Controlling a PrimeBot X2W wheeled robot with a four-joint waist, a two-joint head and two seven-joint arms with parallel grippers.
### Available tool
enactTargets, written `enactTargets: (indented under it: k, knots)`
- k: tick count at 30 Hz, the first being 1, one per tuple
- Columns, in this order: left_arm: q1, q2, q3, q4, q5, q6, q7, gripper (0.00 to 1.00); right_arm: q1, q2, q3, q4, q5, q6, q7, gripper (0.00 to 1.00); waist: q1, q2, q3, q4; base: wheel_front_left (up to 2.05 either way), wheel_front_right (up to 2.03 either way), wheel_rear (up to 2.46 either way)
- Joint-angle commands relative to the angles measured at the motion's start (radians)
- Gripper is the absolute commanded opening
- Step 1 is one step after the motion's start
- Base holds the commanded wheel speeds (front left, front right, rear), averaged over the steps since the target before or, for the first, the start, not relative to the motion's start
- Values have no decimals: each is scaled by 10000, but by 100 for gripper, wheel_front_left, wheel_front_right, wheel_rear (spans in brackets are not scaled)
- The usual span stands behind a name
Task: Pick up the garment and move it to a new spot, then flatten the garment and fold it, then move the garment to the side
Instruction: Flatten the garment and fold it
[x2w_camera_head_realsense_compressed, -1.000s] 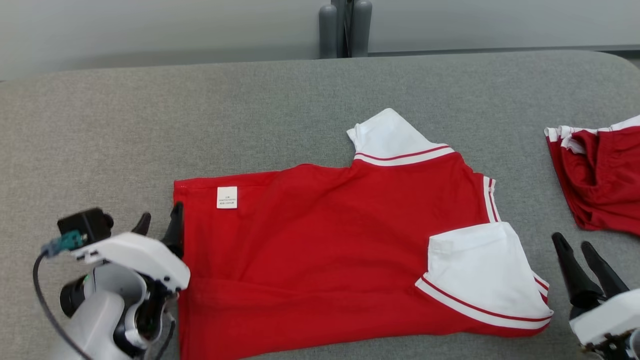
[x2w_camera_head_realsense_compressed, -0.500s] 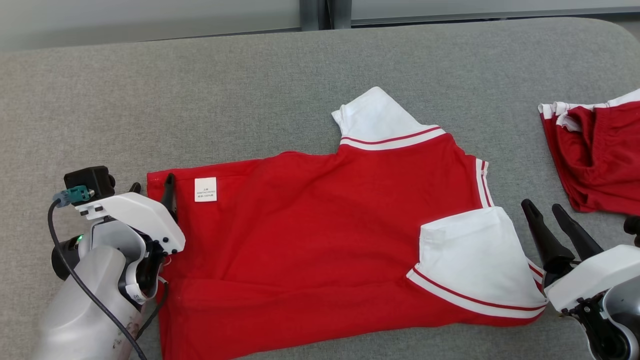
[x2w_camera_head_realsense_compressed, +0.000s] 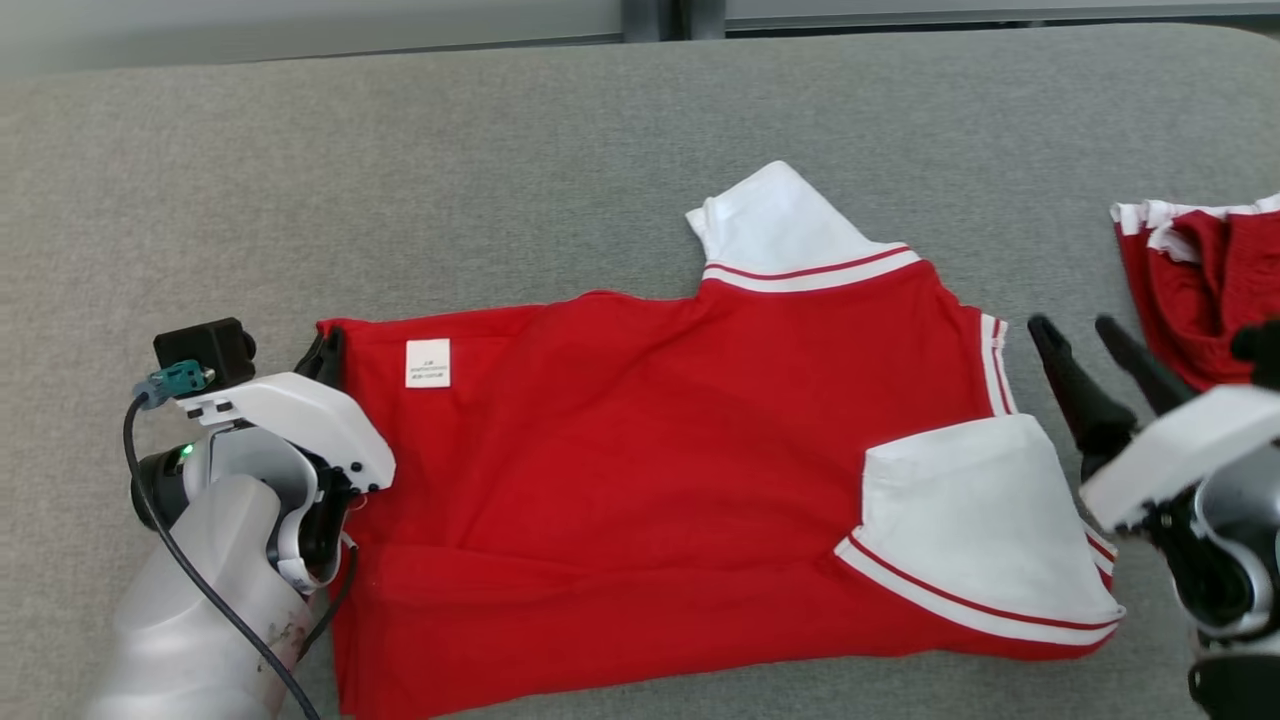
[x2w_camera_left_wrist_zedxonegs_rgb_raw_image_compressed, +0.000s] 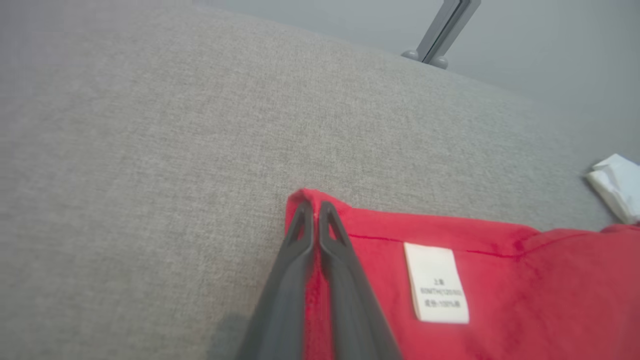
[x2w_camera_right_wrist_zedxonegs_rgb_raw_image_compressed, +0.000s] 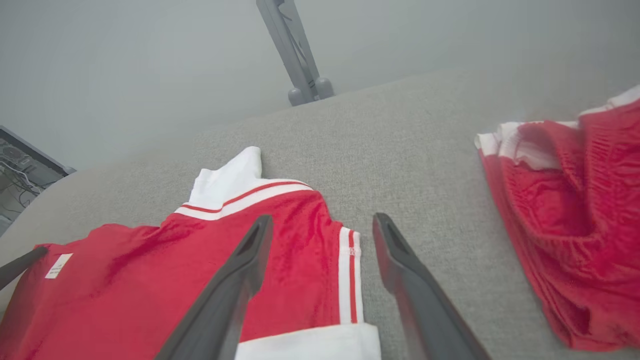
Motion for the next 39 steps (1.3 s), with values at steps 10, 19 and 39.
enactTargets:
  k: [10,19,39]
  knots:
    - [-319,-431,-312,-695,411,-221,-1043,0,-3400,-670,408,2028,-66,17,1626,100,0,0,850,1264,0,0,0]
    - [-721,-1074,-610,-1284,562,-267,-1321,0,-6017,-1297,1211,4043,-550,17,3270,100,0,0,1752,2224,0,0,0]
    - [-1116,-1407,-647,-791,402,-501,-1623,0,-7011,-2136,3436,4518,-72,17,4202,0,0,0,2061,2421,0,0,0]
